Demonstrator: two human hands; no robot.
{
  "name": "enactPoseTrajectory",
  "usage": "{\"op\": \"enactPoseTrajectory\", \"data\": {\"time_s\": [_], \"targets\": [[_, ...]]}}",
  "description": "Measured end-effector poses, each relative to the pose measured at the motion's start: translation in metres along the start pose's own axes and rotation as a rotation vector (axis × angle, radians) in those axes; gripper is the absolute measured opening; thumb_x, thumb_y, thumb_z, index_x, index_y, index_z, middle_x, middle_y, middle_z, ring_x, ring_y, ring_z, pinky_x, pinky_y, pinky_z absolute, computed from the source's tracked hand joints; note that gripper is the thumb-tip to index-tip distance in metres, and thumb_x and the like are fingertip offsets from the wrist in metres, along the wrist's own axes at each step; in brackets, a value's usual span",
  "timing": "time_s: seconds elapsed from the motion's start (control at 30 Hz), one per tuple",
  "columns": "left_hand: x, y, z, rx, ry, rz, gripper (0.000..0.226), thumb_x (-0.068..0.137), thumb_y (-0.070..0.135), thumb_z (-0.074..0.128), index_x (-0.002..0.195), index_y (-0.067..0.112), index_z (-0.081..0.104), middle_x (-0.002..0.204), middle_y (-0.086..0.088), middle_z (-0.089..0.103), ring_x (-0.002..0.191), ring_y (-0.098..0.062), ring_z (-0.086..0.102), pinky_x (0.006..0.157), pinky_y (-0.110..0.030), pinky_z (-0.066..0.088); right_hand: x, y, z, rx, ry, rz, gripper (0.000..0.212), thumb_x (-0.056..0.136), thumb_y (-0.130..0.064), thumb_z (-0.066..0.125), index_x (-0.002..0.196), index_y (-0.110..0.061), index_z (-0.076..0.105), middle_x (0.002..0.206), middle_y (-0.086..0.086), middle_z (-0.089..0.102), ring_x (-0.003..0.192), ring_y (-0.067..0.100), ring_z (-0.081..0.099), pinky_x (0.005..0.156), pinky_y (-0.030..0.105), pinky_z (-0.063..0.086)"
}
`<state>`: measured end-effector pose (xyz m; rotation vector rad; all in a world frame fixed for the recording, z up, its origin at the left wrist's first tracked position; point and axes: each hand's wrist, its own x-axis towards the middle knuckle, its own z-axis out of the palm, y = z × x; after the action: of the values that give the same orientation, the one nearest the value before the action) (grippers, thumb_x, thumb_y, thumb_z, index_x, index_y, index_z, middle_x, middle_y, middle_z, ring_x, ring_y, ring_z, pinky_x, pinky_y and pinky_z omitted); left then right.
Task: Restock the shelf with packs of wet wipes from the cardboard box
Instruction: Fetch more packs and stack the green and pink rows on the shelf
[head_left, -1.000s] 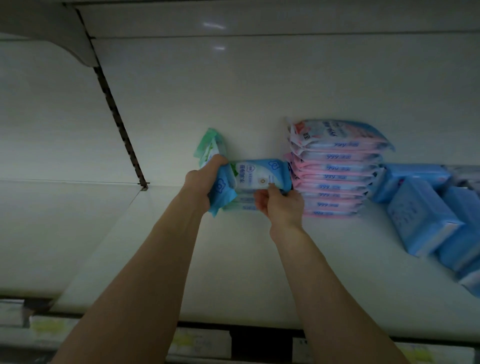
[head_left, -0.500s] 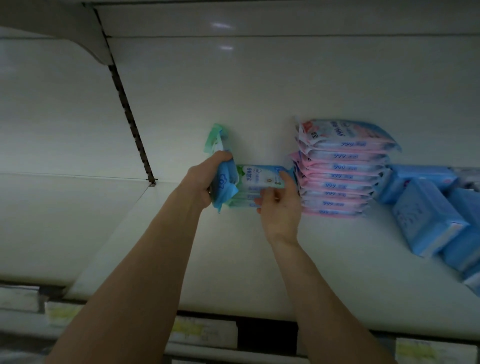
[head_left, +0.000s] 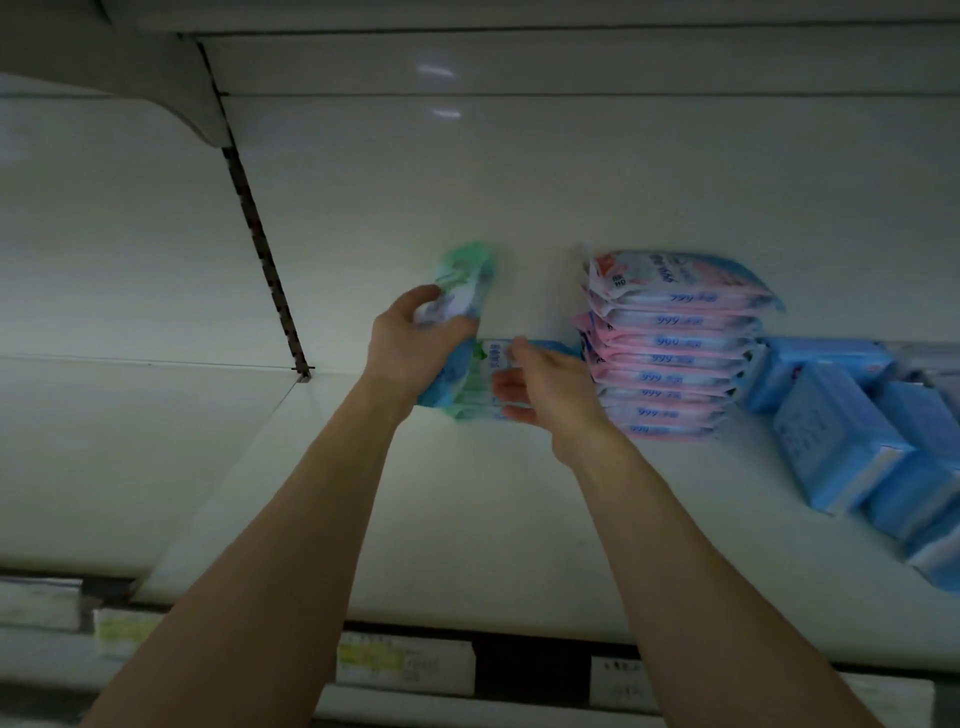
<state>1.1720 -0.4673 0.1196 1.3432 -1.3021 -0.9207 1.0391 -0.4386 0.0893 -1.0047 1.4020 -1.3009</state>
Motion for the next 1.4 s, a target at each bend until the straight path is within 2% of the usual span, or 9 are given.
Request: {"op": "enactPoseTrajectory", "data": {"time_s": [0.1, 0.23, 0.4, 0.5, 0.63, 0.8, 0.97, 1.17, 1.4], "targets": [[-0.01, 0.007, 0.005, 0.159, -0.178, 0.158, 0.04, 0.078, 0.014, 0.078, 0.113, 0.023, 0.059, 0.092, 0.01, 0.061, 0.075, 0.008, 0.06, 0.065, -0.008, 0.046, -0.005, -0.011, 0.004, 0.199, -0.198, 0.1, 0.027, 0.093, -0.041, 0.055, 0.101, -0.017, 0.065, 0.09, 0.0, 0.072, 0.085, 0.012, 0.068, 0.069, 0.027, 0.055], [-0.013, 0.007, -0.002, 0.163, -0.42, 0.026, 0.066, 0.077, 0.016, 0.079, 0.136, 0.023, 0.049, 0.116, 0.007, 0.058, 0.097, -0.007, 0.061, 0.081, -0.019, 0.049, -0.005, -0.006, 0.002, 0.221, -0.174, 0.072, 0.005, 0.093, -0.019, 0.058, 0.093, -0.02, 0.063, 0.09, 0.003, 0.07, 0.08, 0.014, 0.067, 0.065, 0.026, 0.055], [-0.005, -0.003, -0.018, -0.057, -0.191, -0.236, 0.045, 0.085, 0.011, 0.069, 0.126, 0.015, 0.052, 0.115, -0.01, 0.059, 0.088, -0.02, 0.063, 0.069, -0.029, 0.052, -0.007, 0.001, -0.001, 0.445, -0.116, 0.116, 0.021, 0.092, -0.008, 0.06, 0.113, -0.011, 0.06, 0.097, 0.007, 0.069, 0.085, 0.02, 0.067, 0.07, 0.033, 0.058], [-0.007, -0.008, -0.023, -0.226, -0.31, -0.417, 0.019, 0.086, 0.0, 0.06, 0.104, 0.005, 0.06, 0.107, -0.021, 0.063, 0.082, -0.028, 0.066, 0.066, -0.038, 0.058, -0.007, 0.002, 0.001, 0.517, -0.133, 0.127, 0.02, 0.093, -0.006, 0.058, 0.112, -0.011, 0.059, 0.098, 0.007, 0.068, 0.089, 0.021, 0.066, 0.07, 0.032, 0.058], [-0.004, -0.011, -0.025, -0.188, -0.256, -0.39, 0.029, 0.086, -0.007, 0.053, 0.112, 0.003, 0.059, 0.107, -0.021, 0.065, 0.085, -0.031, 0.065, 0.066, -0.04, 0.057, -0.011, 0.0, 0.004, 0.482, -0.246, 0.187, 0.022, 0.092, 0.002, 0.052, 0.109, -0.012, 0.057, 0.098, 0.008, 0.066, 0.087, 0.021, 0.066, 0.068, 0.034, 0.058], [0.001, -0.008, -0.028, -0.046, -0.295, -0.422, 0.026, 0.084, 0.027, 0.068, 0.1, 0.007, 0.064, 0.096, -0.011, 0.07, 0.082, -0.022, 0.068, 0.067, -0.032, 0.056, -0.011, -0.016, 0.002, 0.35, -0.354, 0.312, 0.019, 0.091, -0.004, 0.043, 0.104, -0.012, 0.056, 0.089, 0.008, 0.066, 0.079, 0.021, 0.064, 0.069, 0.036, 0.055], [0.008, 0.0, -0.014, -0.309, -0.26, -0.438, 0.019, 0.092, 0.019, 0.06, 0.096, 0.001, 0.064, 0.092, -0.019, 0.068, 0.057, -0.023, 0.068, 0.048, -0.029, 0.056, -0.014, -0.025, 0.003, 0.183, -0.371, 0.332, 0.013, 0.091, -0.012, 0.047, 0.099, -0.014, 0.058, 0.085, 0.006, 0.066, 0.069, 0.016, 0.063, 0.052, 0.023, 0.052], [0.015, 0.003, -0.003, -0.581, -0.122, -0.439, 0.008, 0.092, -0.001, 0.055, 0.09, 0.002, 0.061, 0.085, -0.014, 0.065, 0.064, -0.023, 0.066, 0.043, -0.032, 0.055, -0.025, -0.004, 0.002, 0.706, -0.265, 0.236, 0.013, 0.091, -0.015, 0.059, 0.103, -0.01, 0.062, 0.096, 0.009, 0.066, 0.088, 0.021, 0.065, 0.068, 0.033, 0.06], [0.019, 0.005, -0.002, -0.484, -0.143, -0.459, 0.007, 0.09, 0.001, 0.057, 0.096, 0.003, 0.059, 0.085, -0.014, 0.066, 0.069, -0.022, 0.066, 0.048, -0.028, 0.055, -0.024, -0.001, 0.001, 0.76, -0.043, 0.228, 0.008, 0.093, -0.017, 0.06, 0.094, -0.01, 0.062, 0.088, 0.009, 0.066, 0.073, 0.016, 0.063, 0.052, 0.02, 0.054]]}}
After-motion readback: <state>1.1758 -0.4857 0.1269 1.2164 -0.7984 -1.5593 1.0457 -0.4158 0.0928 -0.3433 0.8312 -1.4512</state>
